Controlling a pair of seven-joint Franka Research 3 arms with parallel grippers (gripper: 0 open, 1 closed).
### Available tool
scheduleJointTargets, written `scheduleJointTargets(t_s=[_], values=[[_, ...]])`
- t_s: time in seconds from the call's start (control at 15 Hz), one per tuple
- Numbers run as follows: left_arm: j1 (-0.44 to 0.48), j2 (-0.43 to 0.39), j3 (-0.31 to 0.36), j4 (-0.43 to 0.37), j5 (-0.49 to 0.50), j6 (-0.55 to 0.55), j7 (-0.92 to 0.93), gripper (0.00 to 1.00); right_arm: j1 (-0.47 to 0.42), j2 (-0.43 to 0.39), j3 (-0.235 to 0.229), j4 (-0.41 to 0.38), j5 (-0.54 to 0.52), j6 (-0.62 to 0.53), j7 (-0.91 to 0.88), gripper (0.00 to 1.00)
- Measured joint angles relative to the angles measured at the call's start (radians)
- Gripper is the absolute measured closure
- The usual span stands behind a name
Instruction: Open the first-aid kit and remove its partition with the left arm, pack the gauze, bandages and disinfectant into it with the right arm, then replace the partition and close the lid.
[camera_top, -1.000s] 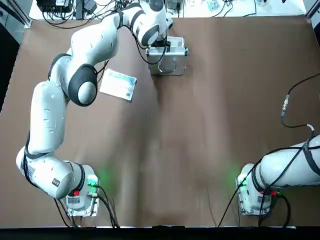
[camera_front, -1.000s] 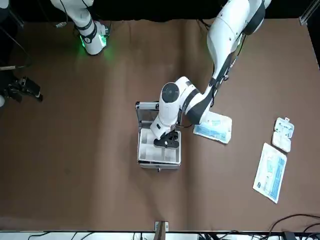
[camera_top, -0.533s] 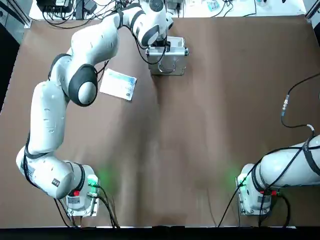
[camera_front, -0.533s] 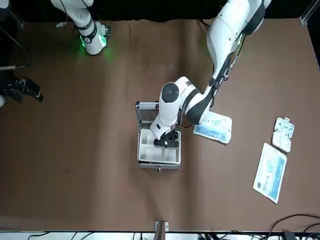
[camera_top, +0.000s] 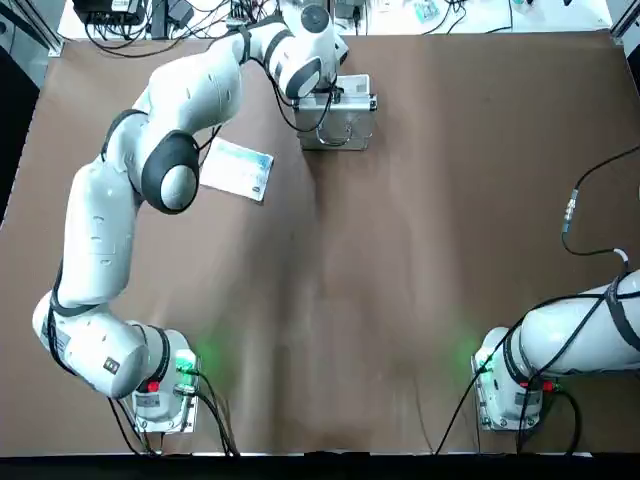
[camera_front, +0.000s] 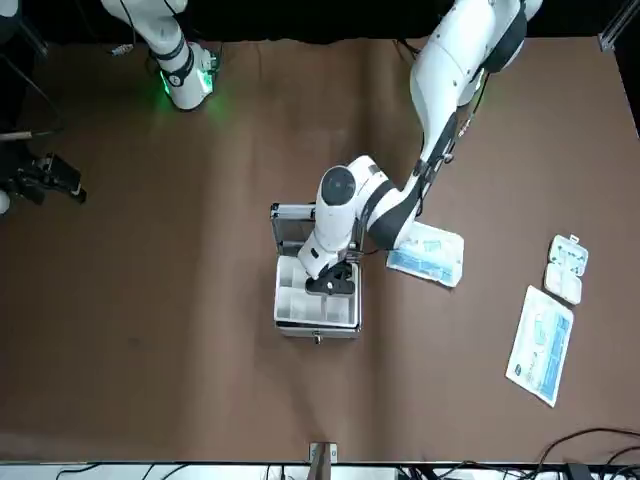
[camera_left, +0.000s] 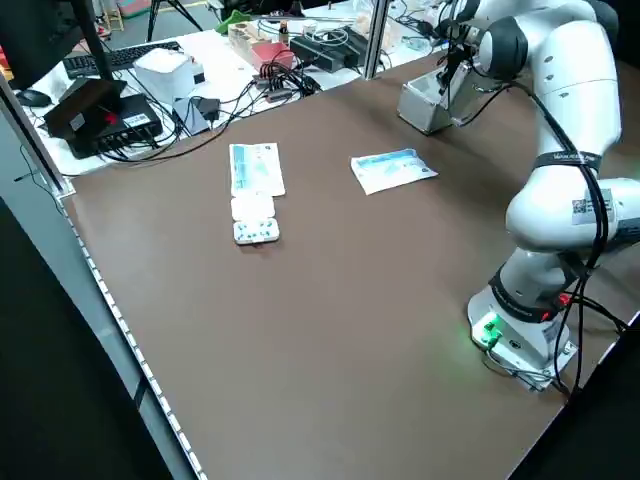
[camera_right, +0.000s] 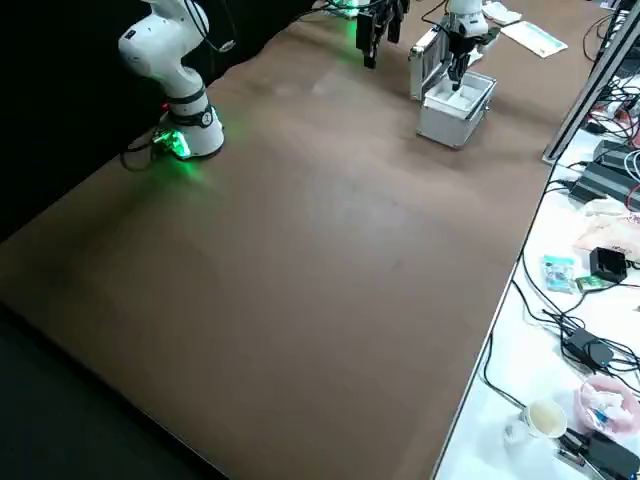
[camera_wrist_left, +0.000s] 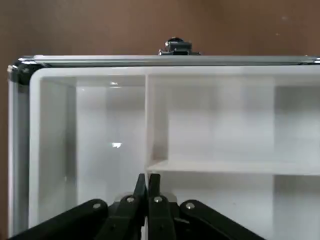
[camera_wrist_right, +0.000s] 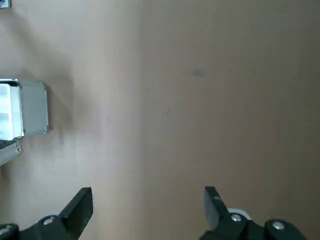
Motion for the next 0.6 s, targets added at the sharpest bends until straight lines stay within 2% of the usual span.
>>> scheduleJointTargets(t_s=[0.6], values=[[0.001,0.000,0.000,0.004,0.000,0.003,0.000,0.96,0.000,0.000,-0.001,-0.001,0.000,-0.008,0.000,0.01]])
